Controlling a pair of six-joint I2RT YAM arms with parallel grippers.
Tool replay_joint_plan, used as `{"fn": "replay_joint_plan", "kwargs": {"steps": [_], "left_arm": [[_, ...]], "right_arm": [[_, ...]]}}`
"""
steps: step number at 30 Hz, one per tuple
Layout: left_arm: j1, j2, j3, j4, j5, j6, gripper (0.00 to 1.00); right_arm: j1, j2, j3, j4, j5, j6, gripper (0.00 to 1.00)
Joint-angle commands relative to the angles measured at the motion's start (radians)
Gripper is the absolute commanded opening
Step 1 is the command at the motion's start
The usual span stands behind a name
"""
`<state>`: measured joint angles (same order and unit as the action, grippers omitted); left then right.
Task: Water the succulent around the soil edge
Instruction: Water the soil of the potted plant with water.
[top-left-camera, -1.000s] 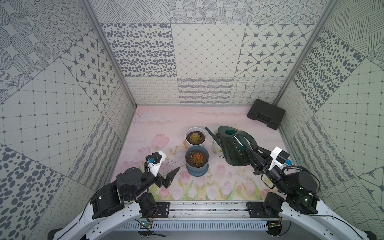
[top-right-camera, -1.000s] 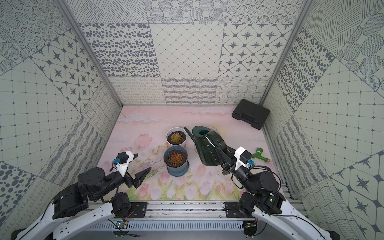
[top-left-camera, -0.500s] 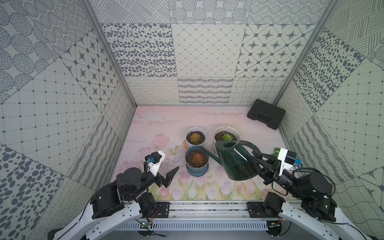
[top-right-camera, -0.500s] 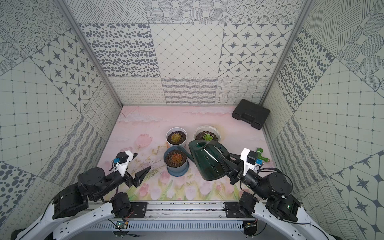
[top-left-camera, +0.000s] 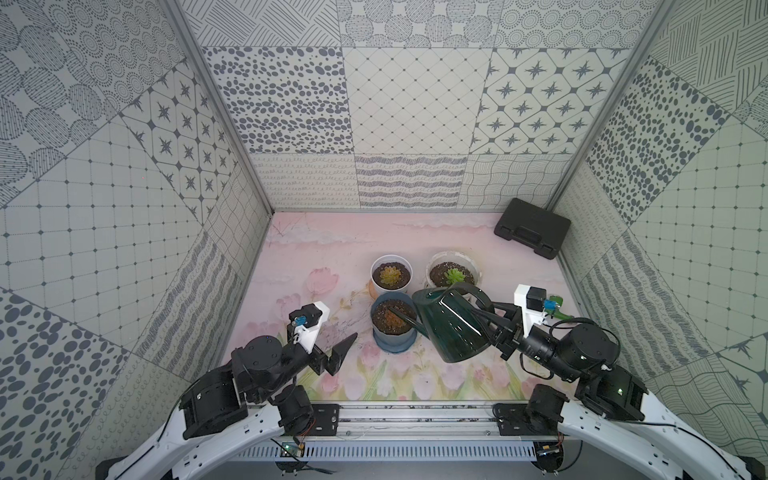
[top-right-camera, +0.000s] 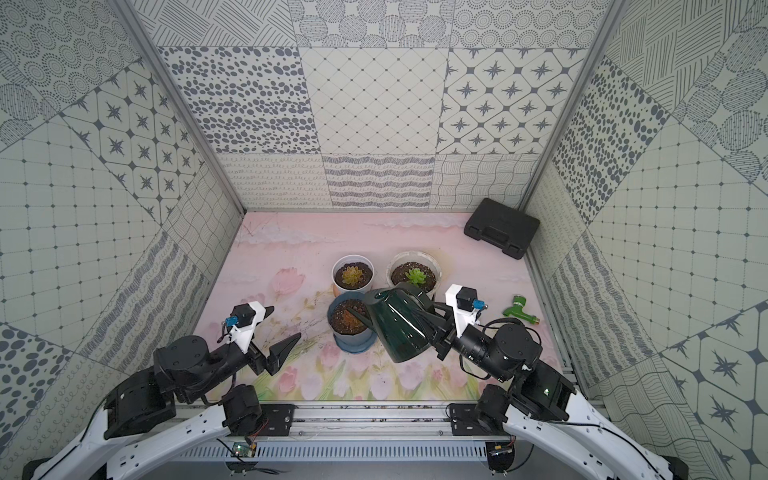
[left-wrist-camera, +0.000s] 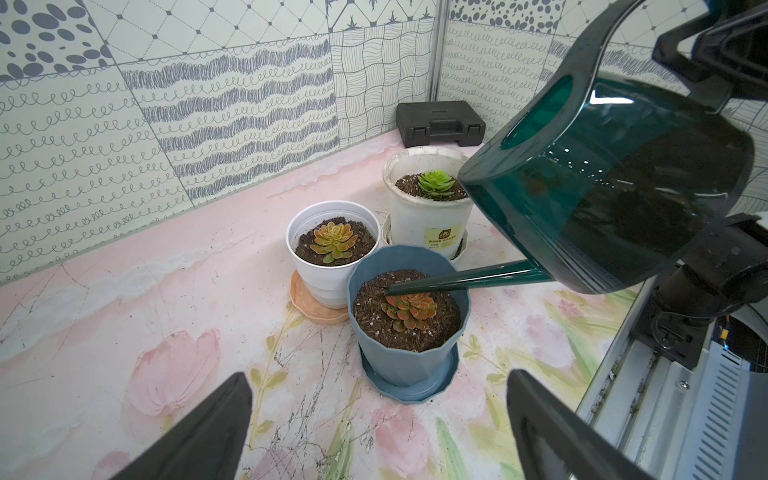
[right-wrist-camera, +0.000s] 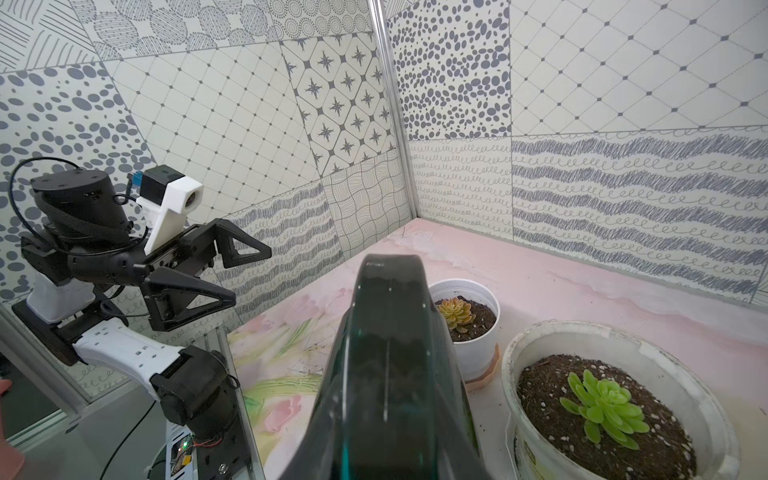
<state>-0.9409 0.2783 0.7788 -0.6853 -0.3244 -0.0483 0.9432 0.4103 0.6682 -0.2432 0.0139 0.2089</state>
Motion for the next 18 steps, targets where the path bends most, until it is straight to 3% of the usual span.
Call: {"fn": "replay_joint_plan", "kwargs": {"steps": [1,11,18], "left_arm": [[0.001,-0.008,-0.001,0.009,-0.002,0.024,0.99],[0.001,-0.014,-0.001,0.009,0.002,0.024,0.99],[0.001,-0.017,-0.001,0.009,0.005,0.027,0.99]], "right_arm": [[0.003,0.028,0.073,0.074,-0.011,-0.016,0.00],[0.003,0.136,0.094,0.131,-0.037,-0.028,0.00],[0.004,0.177,0.172,0.070,-0.063,-0.042,0.00]]}}
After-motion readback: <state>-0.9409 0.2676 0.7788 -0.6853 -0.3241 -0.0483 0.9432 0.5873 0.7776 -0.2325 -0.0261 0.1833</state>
